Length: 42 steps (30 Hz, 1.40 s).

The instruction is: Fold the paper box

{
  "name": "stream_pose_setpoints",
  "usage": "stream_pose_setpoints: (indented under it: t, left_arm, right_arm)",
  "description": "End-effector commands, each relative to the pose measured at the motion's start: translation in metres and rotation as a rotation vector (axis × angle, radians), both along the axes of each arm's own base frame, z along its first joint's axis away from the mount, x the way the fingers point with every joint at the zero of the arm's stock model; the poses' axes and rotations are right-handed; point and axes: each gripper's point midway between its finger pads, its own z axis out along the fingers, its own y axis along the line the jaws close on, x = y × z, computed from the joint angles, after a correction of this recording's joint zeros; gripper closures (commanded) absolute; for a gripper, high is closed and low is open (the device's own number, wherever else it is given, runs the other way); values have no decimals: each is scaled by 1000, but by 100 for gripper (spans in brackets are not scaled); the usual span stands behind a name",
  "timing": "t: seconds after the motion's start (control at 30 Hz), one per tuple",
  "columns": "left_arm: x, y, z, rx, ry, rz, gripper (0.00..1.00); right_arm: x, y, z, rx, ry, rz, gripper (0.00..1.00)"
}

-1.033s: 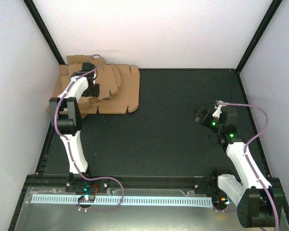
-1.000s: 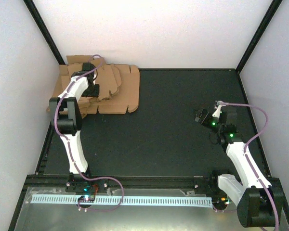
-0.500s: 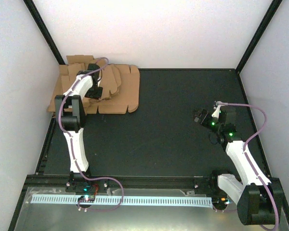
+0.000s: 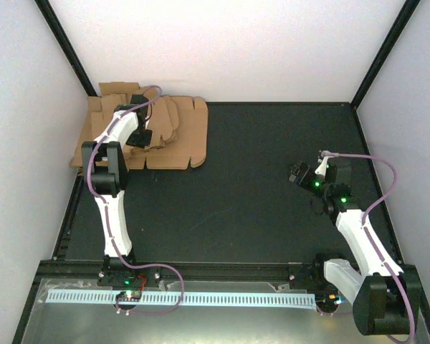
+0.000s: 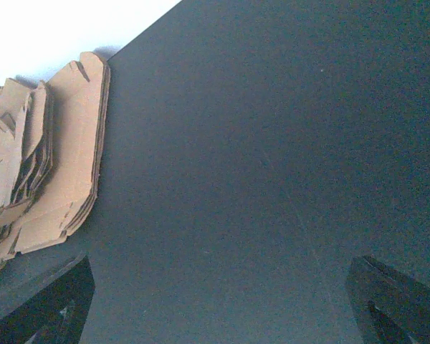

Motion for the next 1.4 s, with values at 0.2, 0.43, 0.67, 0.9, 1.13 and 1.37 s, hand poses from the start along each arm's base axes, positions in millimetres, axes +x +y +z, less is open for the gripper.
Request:
stream_pose_setpoints:
  t: [0.2, 0.43, 0.67, 0.9, 1.13, 1.37]
  left_arm:
    - [4, 3, 39, 51, -65, 11, 77]
    - [5, 4, 45, 64, -76, 24, 67]
    - [5, 6, 53, 74, -96, 34, 71]
    - [8, 7, 46, 78, -86, 36, 85]
    - [8, 6, 41, 77, -74, 35, 69]
    - [10, 8, 34, 85, -51, 37, 70]
  right_arm:
    - [4, 3, 11, 14, -24, 8, 1]
    - [3, 3, 10, 14, -22, 11, 1]
    - [3, 4, 9, 15, -21, 12, 0]
    - [4, 4, 10, 16, -22, 13, 0]
    - [4, 4, 10, 17, -21, 15, 1]
    - [3, 4, 10, 16, -21, 16, 1]
